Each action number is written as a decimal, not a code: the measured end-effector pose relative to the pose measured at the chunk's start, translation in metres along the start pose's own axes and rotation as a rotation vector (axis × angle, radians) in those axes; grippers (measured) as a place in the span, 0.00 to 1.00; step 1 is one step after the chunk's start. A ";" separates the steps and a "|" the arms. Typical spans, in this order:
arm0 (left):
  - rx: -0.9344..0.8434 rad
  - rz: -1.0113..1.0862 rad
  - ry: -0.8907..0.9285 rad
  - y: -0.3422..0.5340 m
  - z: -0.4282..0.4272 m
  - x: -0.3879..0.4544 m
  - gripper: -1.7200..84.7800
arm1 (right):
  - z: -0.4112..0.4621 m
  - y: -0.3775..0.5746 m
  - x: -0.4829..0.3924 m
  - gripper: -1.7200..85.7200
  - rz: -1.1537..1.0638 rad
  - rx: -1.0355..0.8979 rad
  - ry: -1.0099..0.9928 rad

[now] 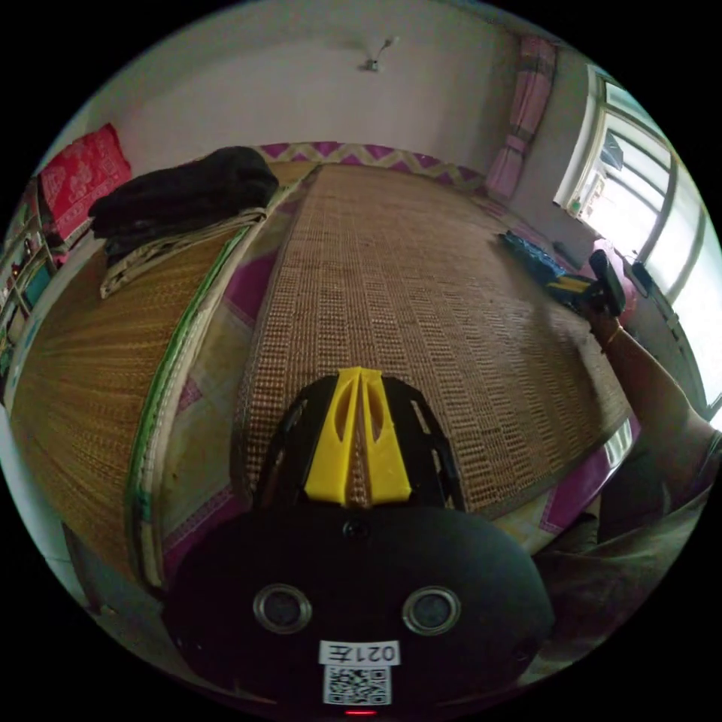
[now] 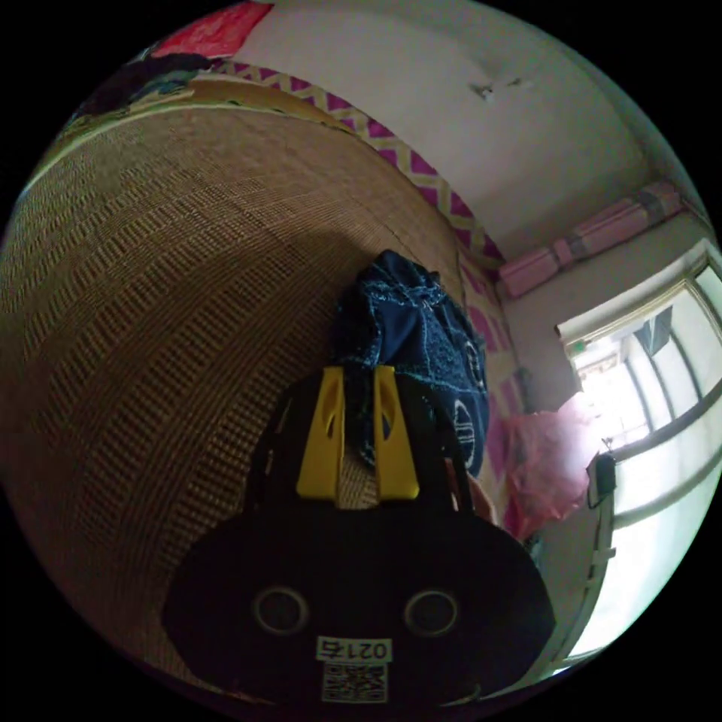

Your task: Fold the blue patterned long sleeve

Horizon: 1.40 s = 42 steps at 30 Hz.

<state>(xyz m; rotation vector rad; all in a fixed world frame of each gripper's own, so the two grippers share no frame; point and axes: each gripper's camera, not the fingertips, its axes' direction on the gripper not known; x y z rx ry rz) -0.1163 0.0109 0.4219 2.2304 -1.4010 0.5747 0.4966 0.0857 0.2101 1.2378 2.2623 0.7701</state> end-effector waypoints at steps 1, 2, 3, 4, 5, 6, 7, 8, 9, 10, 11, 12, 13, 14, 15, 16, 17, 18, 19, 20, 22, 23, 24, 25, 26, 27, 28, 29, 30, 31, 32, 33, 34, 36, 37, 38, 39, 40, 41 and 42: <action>0.003 -0.015 0.022 0.006 0.002 -0.003 0.01 | -0.004 -0.004 0.009 0.09 0.032 -0.031 -0.049; 0.018 -0.029 0.033 0.010 0.001 -0.007 0.01 | -0.009 -0.008 0.021 0.09 0.076 -0.057 -0.112; 0.031 -0.043 0.043 0.013 0.000 -0.009 0.01 | -0.012 -0.010 0.028 0.08 0.097 -0.066 -0.144; 0.062 -0.063 0.074 0.019 -0.001 -0.014 0.01 | -0.022 -0.014 0.043 0.08 0.144 -0.073 -0.193; 0.076 -0.070 0.097 0.024 -0.001 -0.018 0.01 | -0.039 -0.018 0.057 0.08 0.192 -0.058 -0.210; 0.078 -0.076 0.102 0.026 -0.001 -0.020 0.01 | -0.049 -0.020 0.064 0.08 0.214 -0.044 -0.210; 0.076 -0.090 0.120 0.029 0.001 -0.025 0.01 | -0.070 -0.025 0.074 0.08 0.237 -0.022 -0.211; 0.070 -0.103 0.145 0.032 0.004 -0.030 0.01 | -0.092 -0.032 0.081 0.08 0.241 -0.005 -0.228; 0.069 -0.105 0.159 0.033 0.005 -0.032 0.01 | -0.104 -0.036 0.083 0.08 0.239 0.009 -0.241; 0.061 -0.109 0.186 0.036 0.008 -0.036 0.01 | -0.129 -0.043 0.083 0.08 0.226 0.035 -0.275; 0.043 -0.115 0.207 0.037 0.012 -0.040 0.01 | -0.153 -0.052 0.078 0.08 0.202 0.044 -0.324; 0.034 -0.112 0.221 0.038 0.014 -0.041 0.01 | -0.165 -0.057 0.074 0.08 0.189 0.046 -0.354; 0.017 -0.112 0.238 0.039 0.019 -0.044 0.01 | -0.188 -0.065 0.060 0.08 0.155 0.053 -0.422; 0.005 -0.120 0.236 0.041 0.021 -0.046 0.01 | -0.210 -0.073 0.041 0.08 0.111 0.057 -0.495; 0.000 -0.121 0.234 0.042 0.023 -0.046 0.01 | -0.222 -0.077 0.029 0.08 0.089 0.061 -0.531; -0.007 -0.124 0.228 0.044 0.025 -0.047 0.01 | -0.243 -0.083 0.002 0.08 0.039 0.070 -0.600; -0.005 -0.134 0.207 0.047 0.025 -0.048 0.01 | -0.264 -0.089 -0.028 0.08 -0.016 0.072 -0.661; -0.003 -0.142 0.191 0.048 0.025 -0.049 0.01 | -0.273 -0.091 -0.043 0.08 -0.042 0.072 -0.687; 0.007 -0.160 0.159 0.052 0.024 -0.050 0.01 | -0.292 -0.095 -0.076 0.08 -0.091 0.075 -0.726; 0.024 -0.180 0.131 0.057 0.022 -0.052 0.01 | -0.309 -0.097 -0.106 0.08 -0.137 0.080 -0.747; 0.072 -0.211 0.104 0.066 0.016 -0.055 0.01 | -0.335 -0.095 -0.150 0.08 -0.196 0.099 -0.746; 0.099 -0.218 0.087 0.072 0.011 -0.057 0.01 | -0.349 -0.092 -0.174 0.08 -0.232 0.102 -0.741; 0.095 -0.216 0.078 0.075 0.008 -0.057 0.01 | -0.355 -0.089 -0.184 0.08 -0.242 0.102 -0.741; 0.087 -0.212 0.070 0.080 0.003 -0.058 0.01 | -0.365 -0.083 -0.198 0.09 -0.257 0.102 -0.732; 0.092 -0.210 0.071 0.087 -0.003 -0.061 0.01 | -0.374 -0.075 -0.202 0.09 -0.248 0.113 -0.690; 0.100 -0.208 0.073 0.090 -0.006 -0.062 0.01 | -0.378 -0.070 -0.200 0.09 -0.226 0.127 -0.672; 0.116 -0.202 0.077 0.098 -0.012 -0.065 0.01 | -0.388 -0.060 -0.190 0.09 -0.196 0.156 -0.673; 0.125 -0.202 0.074 0.104 -0.017 -0.068 0.01 | -0.399 -0.050 -0.179 0.10 -0.180 0.179 -0.690; 0.127 -0.204 0.071 0.107 -0.018 -0.069 0.01 | -0.405 -0.046 -0.173 0.10 -0.176 0.187 -0.700; 0.131 -0.204 0.075 0.112 -0.020 -0.071 0.01 | -0.416 -0.038 -0.162 0.10 -0.171 0.200 -0.713; 0.128 -0.192 0.082 0.115 -0.020 -0.071 0.01 | -0.426 -0.032 -0.154 0.10 -0.174 0.208 -0.710; 0.122 -0.184 0.082 0.116 -0.020 -0.070 0.01 | -0.430 -0.029 -0.151 0.10 -0.176 0.211 -0.701; 0.111 -0.183 0.082 0.118 -0.018 -0.070 0.01 | -0.439 -0.025 -0.145 0.09 -0.184 0.219 -0.677; 0.108 -0.185 0.089 0.121 -0.016 -0.070 0.01 | -0.448 -0.021 -0.136 0.07 -0.197 0.214 -0.647; 0.105 -0.180 0.092 0.122 -0.014 -0.069 0.01 | -0.455 -0.018 -0.127 0.05 -0.192 0.218 -0.647; 0.103 -0.175 0.092 0.124 -0.013 -0.069 0.01 | -0.460 -0.016 -0.116 0.03 -0.175 0.214 -0.648; 0.103 -0.171 0.091 0.125 -0.012 -0.068 0.01 | -0.463 -0.015 -0.109 0.02 -0.168 0.212 -0.648; 0.104 -0.160 0.087 0.127 -0.012 -0.067 0.01 | -0.469 -0.011 -0.093 0.02 -0.150 0.225 -0.657; 0.107 -0.149 0.082 0.128 -0.011 -0.066 0.01 | -0.476 -0.007 -0.072 0.01 -0.128 0.245 -0.679; 0.108 -0.146 0.079 0.129 -0.011 -0.066 0.01 | -0.478 -0.005 -0.061 0.01 -0.113 0.250 -0.692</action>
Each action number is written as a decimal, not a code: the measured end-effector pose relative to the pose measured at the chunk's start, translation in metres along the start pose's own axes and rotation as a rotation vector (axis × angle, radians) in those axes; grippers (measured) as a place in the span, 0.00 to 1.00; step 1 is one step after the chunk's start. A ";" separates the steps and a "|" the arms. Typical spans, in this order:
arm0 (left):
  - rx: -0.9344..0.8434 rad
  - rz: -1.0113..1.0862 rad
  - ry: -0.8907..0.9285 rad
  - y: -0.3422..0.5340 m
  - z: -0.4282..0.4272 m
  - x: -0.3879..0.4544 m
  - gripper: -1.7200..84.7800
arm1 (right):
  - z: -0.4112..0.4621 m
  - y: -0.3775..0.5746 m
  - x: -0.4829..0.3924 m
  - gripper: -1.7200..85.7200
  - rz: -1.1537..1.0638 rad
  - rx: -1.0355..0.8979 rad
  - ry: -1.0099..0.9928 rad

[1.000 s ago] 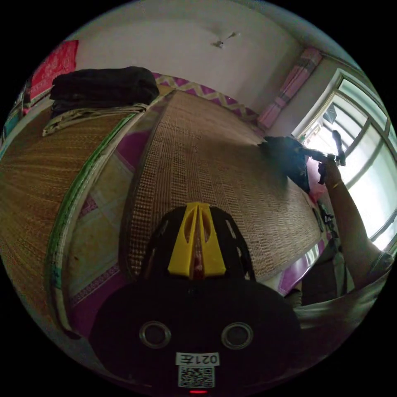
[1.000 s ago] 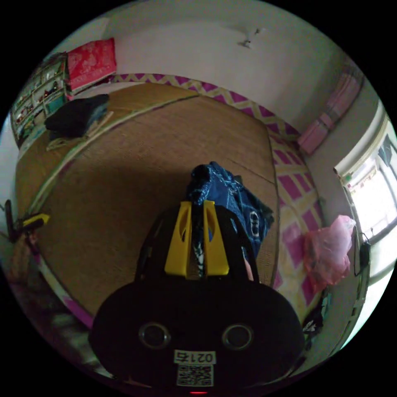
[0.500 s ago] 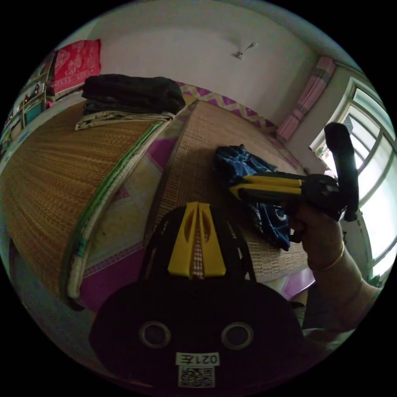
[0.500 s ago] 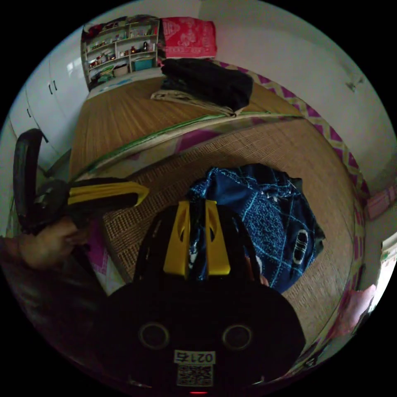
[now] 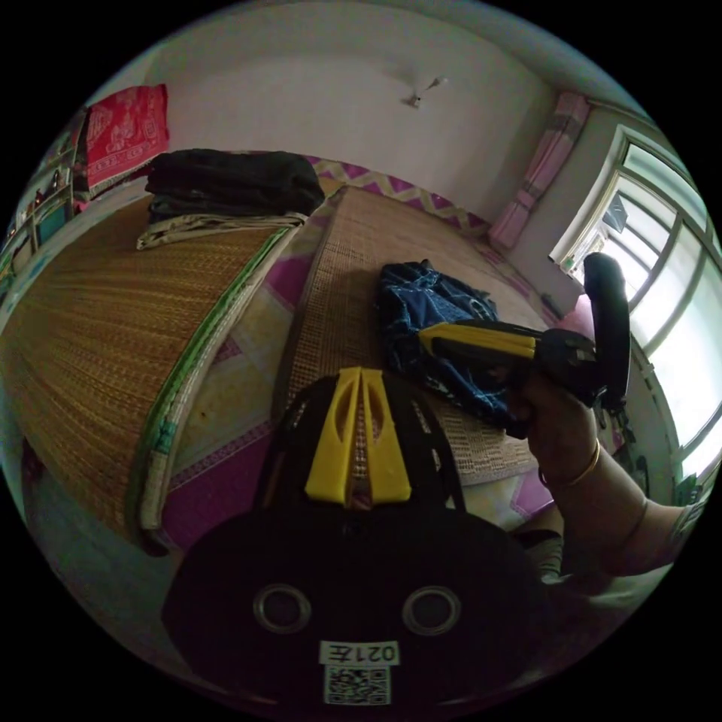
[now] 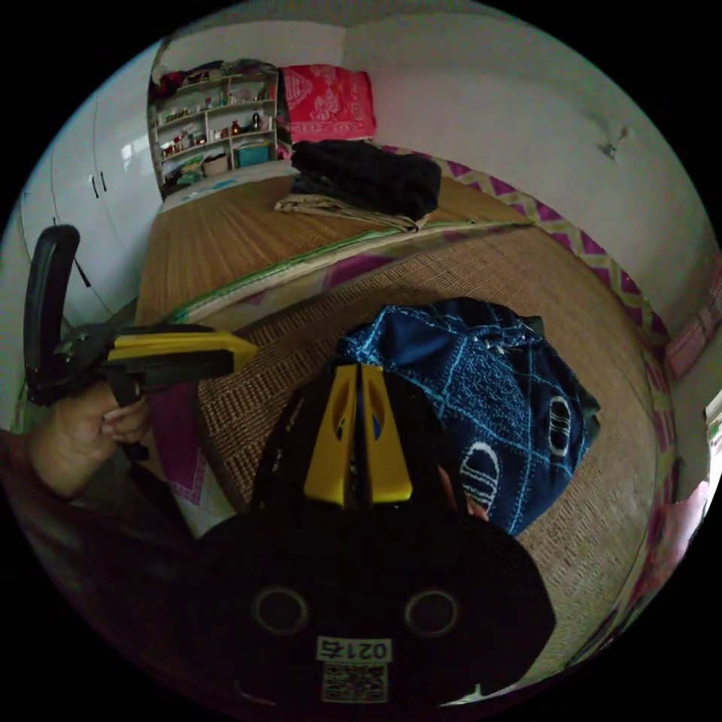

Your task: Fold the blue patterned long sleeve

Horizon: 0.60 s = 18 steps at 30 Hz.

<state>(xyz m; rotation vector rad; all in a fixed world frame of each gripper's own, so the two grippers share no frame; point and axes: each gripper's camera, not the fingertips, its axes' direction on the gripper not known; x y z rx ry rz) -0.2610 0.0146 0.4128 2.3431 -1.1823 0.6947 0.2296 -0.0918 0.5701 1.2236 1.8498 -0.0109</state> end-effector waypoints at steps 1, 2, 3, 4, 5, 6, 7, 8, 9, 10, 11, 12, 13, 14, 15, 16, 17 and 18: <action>0.001 0.003 -0.002 0.001 0.002 0.000 0.01 | -0.020 0.003 0.015 0.01 0.030 0.024 -0.029; -0.005 0.002 -0.001 0.001 0.005 -0.001 0.01 | -0.042 0.006 0.032 0.01 0.061 0.056 -0.068; -0.011 0.001 0.003 0.001 0.007 -0.001 0.01 | -0.054 0.008 0.041 0.01 0.077 0.077 -0.091; -0.020 0.002 0.014 0.000 0.011 -0.001 0.01 | -0.080 0.013 0.062 0.01 0.120 0.115 -0.132; -0.028 0.018 0.023 -0.002 0.017 0.002 0.02 | -0.108 0.019 0.086 0.01 0.168 0.157 -0.190; -0.033 0.027 0.022 -0.003 0.019 0.004 0.02 | -0.123 0.024 0.099 0.01 0.191 0.188 -0.225; -0.048 0.051 0.022 -0.006 0.025 0.010 0.04 | -0.158 0.034 0.127 0.01 0.240 0.252 -0.278; -0.056 0.086 0.036 -0.009 0.031 0.015 0.07 | -0.194 0.046 0.157 0.01 0.285 0.307 -0.316; -0.060 0.100 0.044 -0.010 0.033 0.018 0.07 | -0.213 0.053 0.174 0.01 0.309 0.336 -0.330; -0.073 0.119 0.055 -0.012 0.039 0.022 0.08 | -0.253 0.073 0.208 0.01 0.368 0.393 -0.343; -0.077 0.135 0.065 -0.013 0.044 0.026 0.09 | -0.292 0.098 0.244 0.01 0.420 0.447 -0.370; -0.077 0.141 0.068 -0.014 0.046 0.028 0.09 | -0.312 0.112 0.261 0.01 0.449 0.475 -0.383; -0.079 0.147 0.069 -0.014 0.051 0.030 0.09 | -0.348 0.145 0.296 0.01 0.518 0.529 -0.403; -0.082 0.150 0.070 -0.015 0.056 0.032 0.09 | -0.380 0.180 0.326 0.01 0.574 0.566 -0.426; -0.084 0.150 0.071 -0.015 0.058 0.032 0.09 | -0.394 0.198 0.340 0.01 0.605 0.580 -0.433; -0.090 0.143 0.073 -0.016 0.064 0.032 0.09 | -0.419 0.237 0.364 0.01 0.679 0.598 -0.427; -0.099 0.134 0.077 -0.017 0.069 0.033 0.09 | -0.438 0.275 0.381 0.01 0.739 0.602 -0.420; -0.102 0.131 0.084 -0.017 0.072 0.033 0.09 | -0.445 0.294 0.387 0.01 0.770 0.596 -0.419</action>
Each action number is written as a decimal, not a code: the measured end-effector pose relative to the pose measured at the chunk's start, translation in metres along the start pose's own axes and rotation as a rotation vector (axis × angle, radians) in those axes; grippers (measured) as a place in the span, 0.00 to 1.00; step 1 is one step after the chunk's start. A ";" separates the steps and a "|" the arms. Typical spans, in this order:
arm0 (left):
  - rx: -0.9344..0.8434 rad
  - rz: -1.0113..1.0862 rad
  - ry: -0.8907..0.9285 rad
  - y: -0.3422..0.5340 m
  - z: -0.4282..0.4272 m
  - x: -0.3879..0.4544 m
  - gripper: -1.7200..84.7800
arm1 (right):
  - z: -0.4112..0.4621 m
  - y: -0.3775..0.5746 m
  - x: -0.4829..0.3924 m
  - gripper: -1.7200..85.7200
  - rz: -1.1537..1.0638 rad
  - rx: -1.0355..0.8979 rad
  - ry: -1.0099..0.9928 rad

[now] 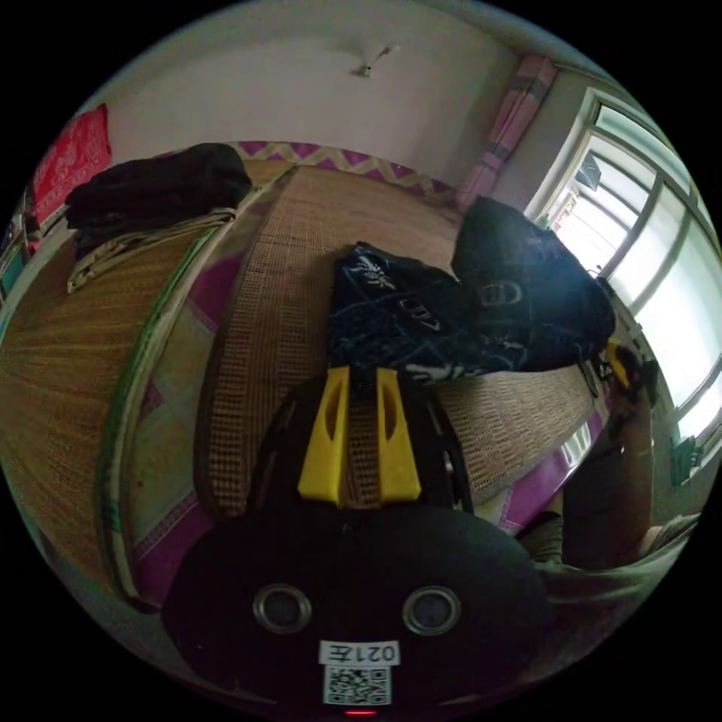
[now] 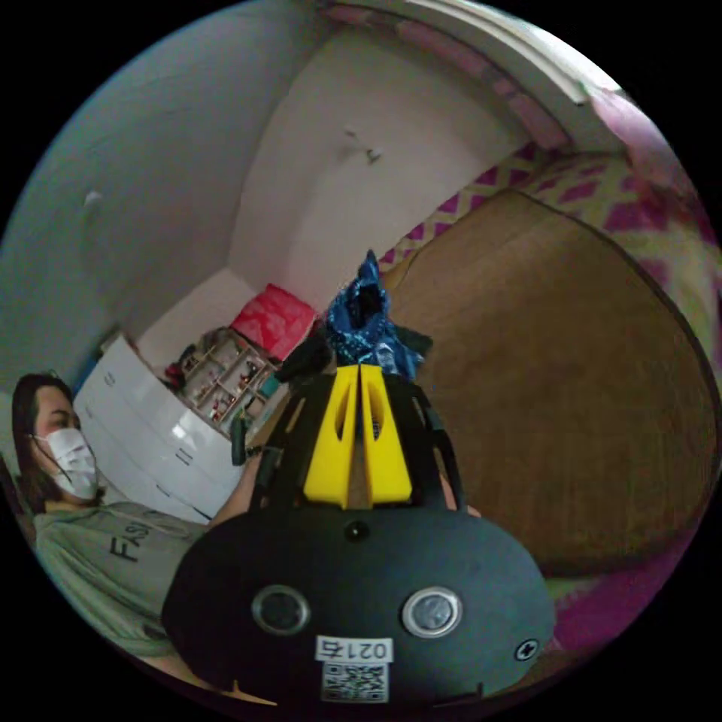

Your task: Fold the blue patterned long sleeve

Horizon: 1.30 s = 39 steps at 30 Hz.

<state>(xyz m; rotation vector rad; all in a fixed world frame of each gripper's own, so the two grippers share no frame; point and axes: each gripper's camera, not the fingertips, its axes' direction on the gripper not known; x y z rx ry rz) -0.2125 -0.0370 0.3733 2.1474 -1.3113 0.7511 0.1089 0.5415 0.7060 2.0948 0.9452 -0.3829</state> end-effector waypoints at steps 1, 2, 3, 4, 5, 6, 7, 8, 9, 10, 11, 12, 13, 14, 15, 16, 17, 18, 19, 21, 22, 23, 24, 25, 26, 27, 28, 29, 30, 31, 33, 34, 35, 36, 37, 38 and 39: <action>-0.007 -0.007 0.017 -0.001 0.005 0.000 0.09 | -0.029 0.010 0.021 0.01 0.067 0.001 0.022; -0.015 -0.013 0.021 -0.003 0.010 0.001 0.09 | -0.050 0.022 0.040 0.01 0.141 -0.007 0.012; -0.018 -0.013 0.018 -0.003 0.013 0.001 0.09 | -0.059 0.029 0.049 0.01 0.180 -0.006 -0.008; -0.025 -0.006 0.014 -0.005 0.017 0.003 0.09 | -0.075 0.041 0.065 0.01 0.252 -0.002 -0.057; -0.026 0.003 0.011 -0.007 0.020 0.005 0.09 | -0.086 0.049 0.075 0.02 0.306 -0.009 -0.114; -0.024 0.008 0.008 -0.008 0.021 0.006 0.09 | -0.093 0.049 0.074 0.02 0.295 0.003 -0.166; -0.022 0.019 0.002 -0.010 0.023 0.007 0.09 | -0.106 0.043 0.067 0.02 0.285 0.025 -0.217; -0.022 0.029 -0.001 -0.013 0.024 0.008 0.09 | -0.115 0.036 0.061 0.03 0.300 0.027 -0.260; -0.019 0.031 -0.003 -0.014 0.024 0.007 0.09 | -0.119 0.031 0.057 0.04 0.298 0.030 -0.305; -0.010 0.029 -0.008 -0.017 0.025 0.006 0.08 | -0.121 0.021 0.051 0.06 0.311 0.018 -0.421; -0.001 0.024 -0.006 -0.019 0.026 0.005 0.08 | -0.115 0.011 0.047 0.09 0.337 -0.033 -0.506; 0.001 0.024 -0.004 -0.021 0.026 0.004 0.08 | -0.110 0.006 0.045 0.11 0.356 -0.065 -0.534; 0.001 0.027 -0.005 -0.023 0.028 0.004 0.08 | -0.092 0.000 0.043 0.10 0.419 -0.185 -0.574; 0.005 0.029 -0.011 -0.025 0.030 0.004 0.08 | -0.066 0.000 0.042 0.08 0.473 -0.371 -0.571; 0.008 0.030 -0.012 -0.025 0.031 0.004 0.08 | -0.056 -0.003 0.034 0.05 0.415 -0.475 -0.437; 0.014 0.028 -0.010 -0.026 0.033 0.004 0.08 | -0.044 -0.009 0.017 0.02 0.267 -0.580 -0.292; 0.017 0.029 -0.003 -0.027 0.034 0.004 0.07 | -0.042 -0.012 0.011 0.02 0.252 -0.582 -0.239; 0.019 0.029 0.001 -0.028 0.035 0.004 0.07 | -0.043 -0.013 0.013 0.02 0.278 -0.564 -0.249; 0.026 0.028 0.007 -0.029 0.036 0.004 0.07 | -0.045 -0.012 0.025 0.01 0.364 -0.507 -0.331; 0.036 0.020 0.014 -0.030 0.037 0.002 0.06 | -0.052 -0.013 0.036 0.01 0.406 -0.400 -0.345; 0.039 0.017 0.022 -0.031 0.038 0.000 0.05 | -0.052 -0.014 0.039 0.01 0.409 -0.403 -0.332; 0.038 0.017 0.025 -0.033 0.041 -0.002 0.05 | -0.052 -0.015 0.044 0.01 0.427 -0.393 -0.330; 0.040 0.017 0.024 -0.034 0.042 -0.003 0.04 | -0.052 -0.015 0.045 0.01 0.426 -0.388 -0.326; 0.041 0.015 0.022 -0.035 0.044 -0.005 0.04 | -0.051 -0.016 0.049 0.01 0.430 -0.385 -0.326; 0.038 0.013 0.023 -0.037 0.047 -0.008 0.03 | -0.050 -0.016 0.053 0.01 0.444 -0.385 -0.330; 0.035 0.012 0.025 -0.038 0.049 -0.010 0.03 | -0.049 -0.017 0.055 0.01 0.450 -0.385 -0.331; 0.029 0.007 0.031 -0.040 0.053 -0.013 0.03 | -0.048 -0.016 0.057 0.01 0.443 -0.386 -0.329; 0.022 0.004 0.034 -0.042 0.058 -0.016 0.03 | -0.045 -0.016 0.060 0.01 0.445 -0.387 -0.330; 0.019 0.004 0.033 -0.043 0.060 -0.018 0.02 | -0.044 -0.016 0.062 0.01 0.453 -0.387 -0.331; 0.016 0.003 0.033 -0.045 0.065 -0.020 0.02 | -0.041 -0.015 0.065 0.01 0.469 -0.382 -0.329; 0.012 0.005 0.034 -0.049 0.072 -0.023 0.02 | -0.037 -0.012 0.068 0.01 0.483 -0.369 -0.320; 0.012 0.006 0.035 -0.052 0.076 -0.025 0.02 | -0.033 -0.010 0.069 0.01 0.473 -0.358 -0.307; 0.013 0.004 0.041 -0.055 0.080 -0.028 0.01 | -0.029 -0.009 0.065 0.01 0.440 -0.362 -0.266; 0.012 0.003 0.045 -0.056 0.082 -0.029 0.01 | -0.026 -0.009 0.060 0.01 0.412 -0.374 -0.226; 0.012 0.002 0.050 -0.059 0.085 -0.031 0.01 | -0.020 -0.011 0.050 0.01 0.350 -0.401 -0.121; 0.013 0.004 0.049 -0.063 0.089 -0.034 0.01 | -0.014 -0.014 0.036 0.01 0.275 -0.412 -0.024; 0.013 0.005 0.048 -0.064 0.091 -0.035 0.01 | -0.012 -0.016 0.030 0.01 0.239 -0.409 0.012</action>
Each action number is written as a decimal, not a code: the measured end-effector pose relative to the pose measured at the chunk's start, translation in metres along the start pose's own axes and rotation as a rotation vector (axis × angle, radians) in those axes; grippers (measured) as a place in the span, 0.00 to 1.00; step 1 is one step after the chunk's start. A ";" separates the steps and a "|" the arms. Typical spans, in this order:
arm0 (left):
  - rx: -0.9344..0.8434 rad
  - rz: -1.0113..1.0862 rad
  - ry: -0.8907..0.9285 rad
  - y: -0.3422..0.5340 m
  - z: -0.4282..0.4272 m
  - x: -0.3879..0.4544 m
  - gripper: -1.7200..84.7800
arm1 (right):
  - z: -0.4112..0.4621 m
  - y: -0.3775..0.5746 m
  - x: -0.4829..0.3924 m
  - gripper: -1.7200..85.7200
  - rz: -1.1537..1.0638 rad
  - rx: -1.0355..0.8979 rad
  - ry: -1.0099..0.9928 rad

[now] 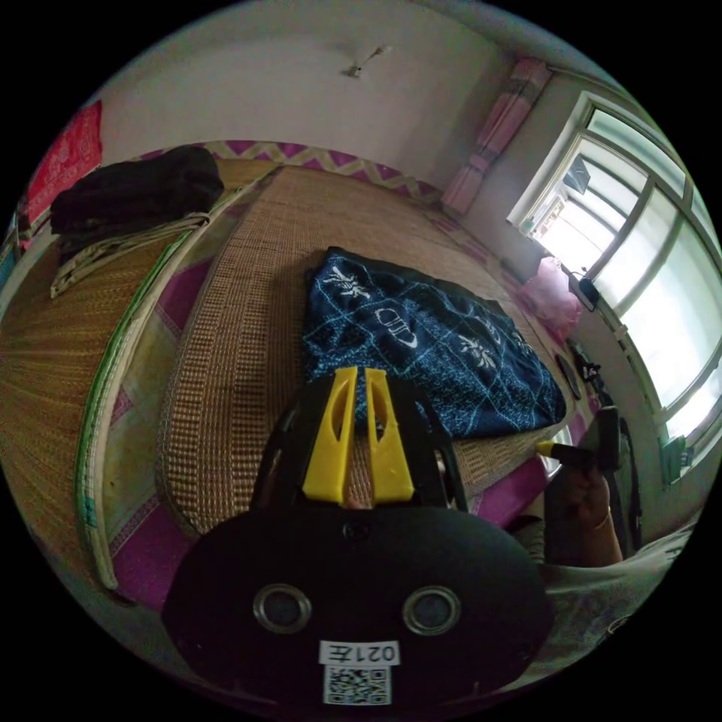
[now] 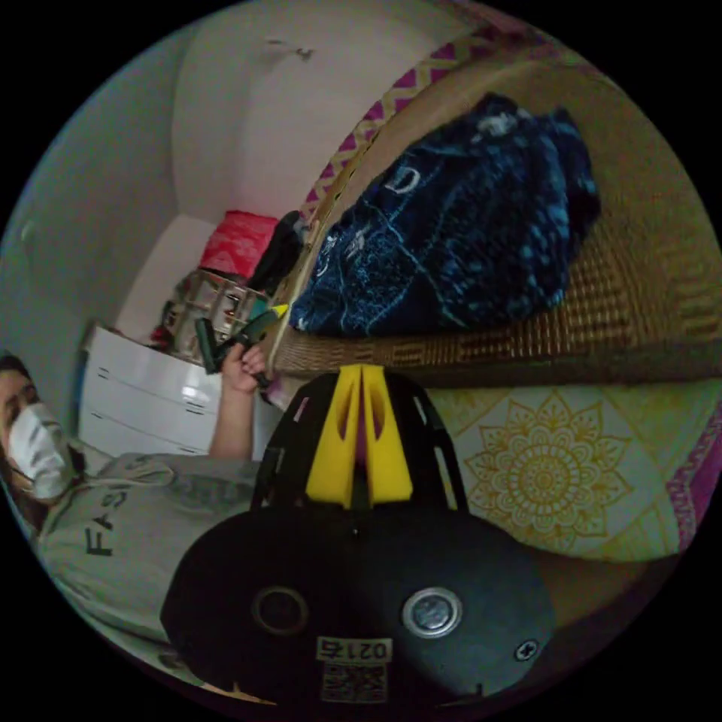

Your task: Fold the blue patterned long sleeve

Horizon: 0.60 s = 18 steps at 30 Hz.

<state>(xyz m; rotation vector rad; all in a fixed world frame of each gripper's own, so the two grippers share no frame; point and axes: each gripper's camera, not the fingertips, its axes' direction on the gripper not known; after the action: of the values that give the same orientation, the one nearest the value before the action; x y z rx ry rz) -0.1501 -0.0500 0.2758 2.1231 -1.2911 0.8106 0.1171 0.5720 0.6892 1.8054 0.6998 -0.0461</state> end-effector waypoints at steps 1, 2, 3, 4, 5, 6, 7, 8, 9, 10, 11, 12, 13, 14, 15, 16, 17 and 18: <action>0.000 0.004 -0.002 -0.004 0.004 -0.002 0.01 | 0.001 -0.003 -0.013 0.01 -0.047 0.025 0.071; 0.001 0.010 -0.004 -0.009 0.007 -0.005 0.01 | 0.000 -0.007 -0.025 0.01 -0.102 0.053 0.123; 0.003 0.014 -0.008 -0.011 0.009 -0.006 0.01 | -0.001 -0.010 -0.032 0.01 -0.141 0.067 0.143; 0.006 0.023 -0.023 -0.017 0.012 -0.008 0.02 | -0.004 -0.016 -0.043 0.01 -0.204 0.097 0.202; 0.012 0.029 -0.048 -0.025 0.015 -0.010 0.02 | -0.009 -0.024 -0.052 0.01 -0.250 0.145 0.292; 0.016 0.032 -0.062 -0.029 0.016 -0.012 0.03 | -0.011 -0.029 -0.056 0.02 -0.279 0.174 0.335; 0.025 0.038 -0.096 -0.037 0.019 -0.015 0.05 | -0.015 -0.040 -0.059 0.02 -0.328 0.217 0.409; 0.029 0.047 -0.130 -0.047 0.022 -0.019 0.06 | -0.019 -0.056 -0.059 0.03 -0.374 0.237 0.466; 0.032 0.052 -0.145 -0.052 0.024 -0.021 0.07 | -0.019 -0.066 -0.057 0.03 -0.396 0.240 0.498; 0.038 0.060 -0.181 -0.063 0.029 -0.027 0.09 | -0.017 -0.088 -0.049 0.08 -0.403 0.230 0.569; 0.026 0.069 -0.200 -0.075 0.035 -0.034 0.10 | -0.012 -0.113 -0.036 0.12 -0.388 0.198 0.621; 0.018 0.074 -0.205 -0.081 0.039 -0.037 0.11 | -0.008 -0.126 -0.028 0.13 -0.389 0.169 0.642; 0.004 0.086 -0.212 -0.093 0.047 -0.045 0.11 | -0.001 -0.153 -0.009 0.15 -0.354 0.123 0.672; -0.012 0.085 -0.210 -0.105 0.056 -0.055 0.12 | 0.003 -0.177 0.011 0.15 -0.324 0.093 0.650; -0.018 0.081 -0.211 -0.111 0.061 -0.061 0.12 | 0.006 -0.188 0.020 0.16 -0.313 0.074 0.632; -0.037 0.078 -0.209 -0.123 0.070 -0.074 0.12 | 0.009 -0.209 0.037 0.17 -0.282 0.049 0.594; -0.066 0.068 -0.188 -0.135 0.080 -0.087 0.12 | 0.012 -0.228 0.052 0.17 -0.254 0.028 0.548; -0.073 0.064 -0.173 -0.141 0.084 -0.093 0.12 | 0.013 -0.237 0.059 0.17 -0.241 0.011 0.532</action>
<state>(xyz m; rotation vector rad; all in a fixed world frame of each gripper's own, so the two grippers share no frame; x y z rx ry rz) -0.0387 0.0047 0.1341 2.1416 -1.4606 0.6062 0.0564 0.6289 0.4595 1.7457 1.2928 0.2800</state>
